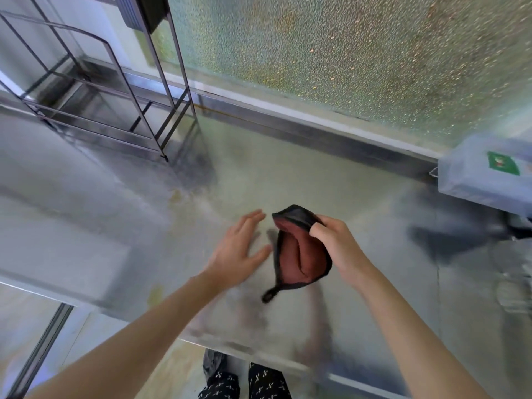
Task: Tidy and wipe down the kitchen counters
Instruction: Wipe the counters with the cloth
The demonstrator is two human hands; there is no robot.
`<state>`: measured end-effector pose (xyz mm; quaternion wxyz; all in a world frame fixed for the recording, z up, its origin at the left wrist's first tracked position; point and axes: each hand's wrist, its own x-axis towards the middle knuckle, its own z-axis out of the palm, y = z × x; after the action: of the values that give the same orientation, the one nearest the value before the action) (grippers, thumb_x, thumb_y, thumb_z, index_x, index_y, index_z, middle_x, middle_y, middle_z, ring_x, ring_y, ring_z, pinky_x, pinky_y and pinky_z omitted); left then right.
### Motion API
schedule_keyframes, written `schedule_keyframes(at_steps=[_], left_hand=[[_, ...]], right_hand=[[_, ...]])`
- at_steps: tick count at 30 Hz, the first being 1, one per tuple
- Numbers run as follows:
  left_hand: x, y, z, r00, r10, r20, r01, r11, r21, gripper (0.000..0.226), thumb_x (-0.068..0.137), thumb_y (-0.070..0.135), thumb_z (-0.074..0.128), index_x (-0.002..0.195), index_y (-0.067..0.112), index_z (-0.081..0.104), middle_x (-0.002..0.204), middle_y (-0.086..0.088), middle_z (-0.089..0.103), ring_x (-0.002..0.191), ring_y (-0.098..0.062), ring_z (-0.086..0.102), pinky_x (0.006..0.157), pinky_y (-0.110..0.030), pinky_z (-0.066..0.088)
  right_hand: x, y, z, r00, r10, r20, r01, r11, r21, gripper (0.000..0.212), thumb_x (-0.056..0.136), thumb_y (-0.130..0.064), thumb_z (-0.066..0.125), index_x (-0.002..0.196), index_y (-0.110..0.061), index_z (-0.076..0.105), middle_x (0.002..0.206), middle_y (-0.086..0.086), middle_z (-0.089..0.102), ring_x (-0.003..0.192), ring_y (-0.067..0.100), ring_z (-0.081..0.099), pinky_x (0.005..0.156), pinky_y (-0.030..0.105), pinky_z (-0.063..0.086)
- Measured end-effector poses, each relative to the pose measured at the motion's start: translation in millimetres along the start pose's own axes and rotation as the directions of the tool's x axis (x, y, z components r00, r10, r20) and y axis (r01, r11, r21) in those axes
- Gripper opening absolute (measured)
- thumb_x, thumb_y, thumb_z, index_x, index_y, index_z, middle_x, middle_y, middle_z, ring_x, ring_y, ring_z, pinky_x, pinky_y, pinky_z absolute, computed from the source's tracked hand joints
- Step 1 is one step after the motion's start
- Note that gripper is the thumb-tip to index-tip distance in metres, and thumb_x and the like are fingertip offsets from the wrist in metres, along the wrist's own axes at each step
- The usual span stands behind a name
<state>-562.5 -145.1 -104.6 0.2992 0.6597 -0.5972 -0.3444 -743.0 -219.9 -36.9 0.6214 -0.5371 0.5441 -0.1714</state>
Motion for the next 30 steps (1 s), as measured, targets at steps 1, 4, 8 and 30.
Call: schedule_keyframes(at_steps=[1, 4, 8, 30], left_hand=[[6, 16, -1, 0.994, -0.035, 0.104, 0.055, 0.98, -0.189, 0.07, 0.075, 0.032, 0.055, 0.14, 0.023, 0.032, 0.141, 0.002, 0.039, 0.13, -0.011, 0.038, 0.106, -0.019, 0.025], [20, 48, -10, 0.958, 0.022, 0.287, 0.155, 0.802, -0.577, 0.065, 0.072, 0.006, 0.058, 0.131, 0.027, 0.039, 0.123, -0.002, 0.051, 0.113, -0.009, 0.049, 0.099, -0.027, 0.038], [23, 76, -32, 0.983, 0.008, 0.185, 0.122, 0.728, -0.675, 0.024, 0.075, 0.0, 0.065, 0.093, 0.014, 0.056, 0.083, -0.004, 0.057, 0.082, -0.012, 0.054, 0.076, -0.026, 0.045], [-13, 95, -45, 0.966, -0.197, 0.166, 0.246, 0.519, -0.819, 0.019, 0.073, 0.028, 0.059, 0.063, 0.012, 0.055, 0.095, -0.003, 0.063, 0.089, -0.02, 0.057, 0.076, -0.031, 0.044]], right_hand=[[-3, -9, -2, 0.998, -0.009, 0.061, 0.009, 1.0, -0.004, 0.04, 0.065, -0.018, 0.045, 0.093, 0.007, 0.061, 0.074, 0.01, 0.054, 0.07, 0.019, 0.049, 0.066, 0.031, 0.035], [-18, -32, -11, 0.981, -0.043, 0.189, 0.049, 0.998, -0.029, 0.039, 0.068, -0.017, 0.047, 0.099, 0.002, 0.064, 0.079, 0.013, 0.06, 0.072, 0.02, 0.055, 0.066, 0.03, 0.042], [-36, -53, -25, 0.968, -0.114, 0.222, 0.148, 0.979, -0.142, 0.034, 0.074, -0.016, 0.057, 0.105, -0.002, 0.06, 0.09, 0.019, 0.062, 0.082, 0.018, 0.058, 0.072, 0.028, 0.044], [-88, 25, 16, 0.858, -0.508, -0.067, 0.469, 0.831, -0.3, 0.051, 0.068, -0.004, 0.043, 0.108, -0.031, 0.058, 0.131, -0.008, 0.045, 0.124, 0.007, 0.043, 0.099, 0.019, 0.036]])
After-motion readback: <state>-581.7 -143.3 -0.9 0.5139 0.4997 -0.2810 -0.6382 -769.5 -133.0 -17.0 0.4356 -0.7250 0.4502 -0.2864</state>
